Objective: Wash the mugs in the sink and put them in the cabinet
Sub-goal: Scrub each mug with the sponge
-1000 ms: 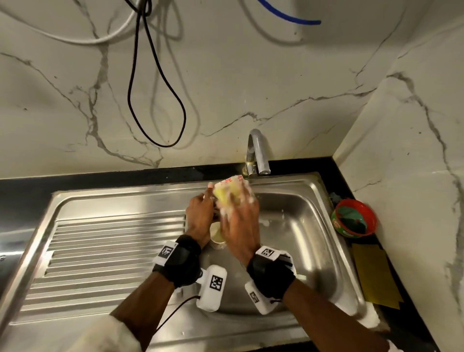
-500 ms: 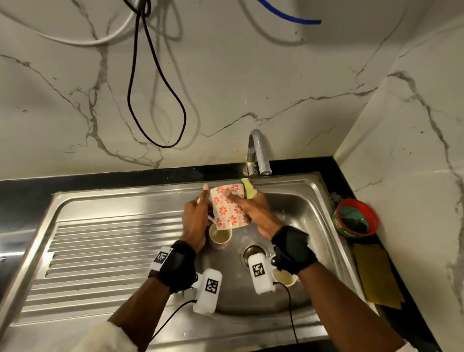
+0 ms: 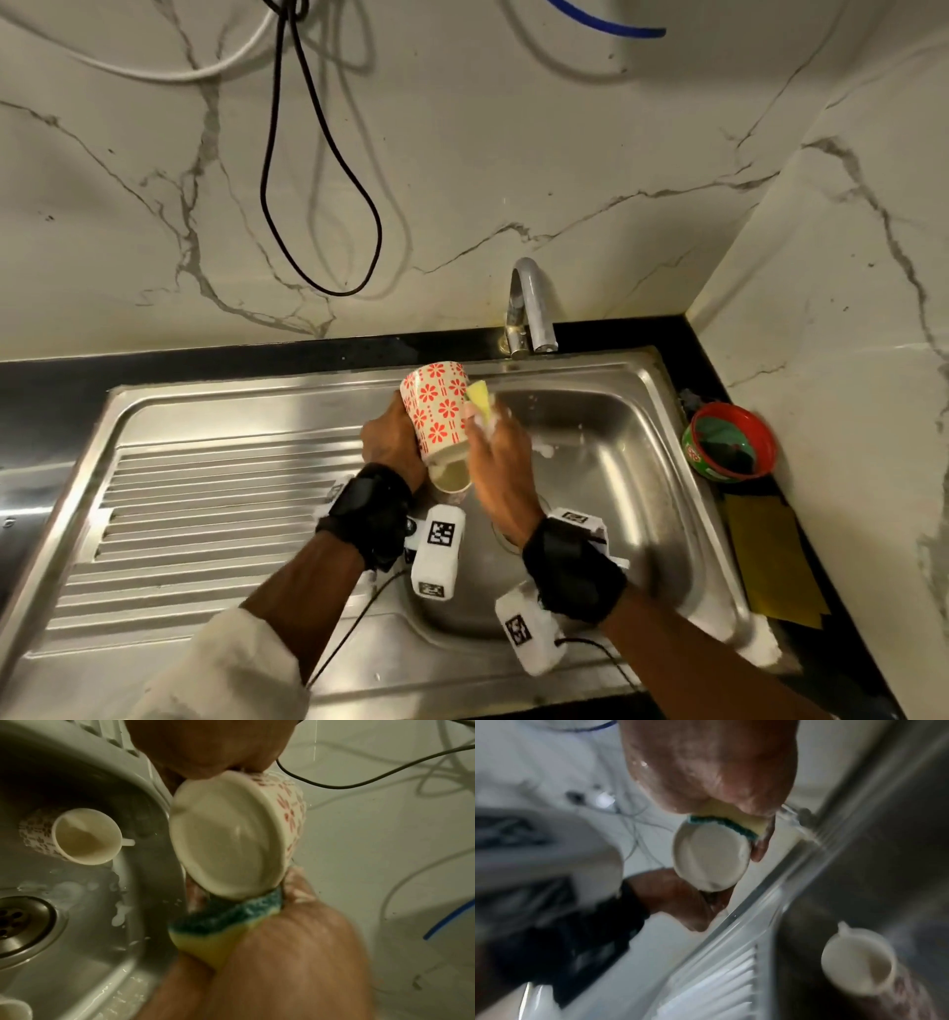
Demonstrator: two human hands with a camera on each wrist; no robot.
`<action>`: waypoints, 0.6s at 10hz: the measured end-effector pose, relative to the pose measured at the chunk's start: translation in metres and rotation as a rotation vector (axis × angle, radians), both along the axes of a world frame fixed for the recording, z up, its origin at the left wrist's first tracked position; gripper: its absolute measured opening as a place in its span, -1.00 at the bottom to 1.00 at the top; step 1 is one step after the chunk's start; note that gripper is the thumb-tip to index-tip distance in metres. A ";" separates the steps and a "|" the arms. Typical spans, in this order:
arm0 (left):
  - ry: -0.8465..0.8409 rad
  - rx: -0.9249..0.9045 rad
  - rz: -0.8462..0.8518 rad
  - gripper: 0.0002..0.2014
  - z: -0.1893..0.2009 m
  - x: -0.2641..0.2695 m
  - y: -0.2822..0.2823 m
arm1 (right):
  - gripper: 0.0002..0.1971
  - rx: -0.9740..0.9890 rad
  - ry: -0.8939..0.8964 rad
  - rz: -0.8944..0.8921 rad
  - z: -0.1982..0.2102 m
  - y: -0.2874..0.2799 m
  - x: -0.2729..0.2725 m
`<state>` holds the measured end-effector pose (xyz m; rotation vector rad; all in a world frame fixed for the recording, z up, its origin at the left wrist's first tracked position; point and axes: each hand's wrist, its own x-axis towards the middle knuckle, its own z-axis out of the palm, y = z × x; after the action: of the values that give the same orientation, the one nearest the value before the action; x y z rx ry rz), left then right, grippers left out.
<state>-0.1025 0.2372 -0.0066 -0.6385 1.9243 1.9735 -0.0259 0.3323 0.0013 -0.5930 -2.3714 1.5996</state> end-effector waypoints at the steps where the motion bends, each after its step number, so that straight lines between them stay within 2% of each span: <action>1: -0.053 0.032 -0.014 -0.66 -0.007 -0.003 0.002 | -0.50 0.736 0.296 0.140 0.003 0.003 0.000; 2: -0.057 0.056 -0.066 -0.72 -0.016 -0.001 0.000 | -0.58 1.090 0.411 0.393 0.005 0.010 -0.006; 3: -0.051 0.023 -0.065 -0.72 -0.020 0.006 -0.002 | -0.66 1.100 0.427 0.508 0.010 0.014 -0.009; 4: -0.145 0.099 0.042 -0.60 -0.021 0.005 0.002 | -0.59 0.514 0.132 0.161 0.014 0.012 -0.021; 5: -0.125 0.239 -0.017 -0.66 -0.012 0.008 0.000 | -0.61 -0.469 -0.209 -0.007 0.021 0.017 -0.021; 6: -0.106 0.325 -0.143 -0.70 -0.002 0.007 0.001 | -0.58 -1.094 -0.328 -0.025 0.022 0.018 -0.014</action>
<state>-0.0954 0.2385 -0.0082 -0.4920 1.4979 2.0526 -0.0394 0.3503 0.0233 -1.1018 -1.4141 2.8937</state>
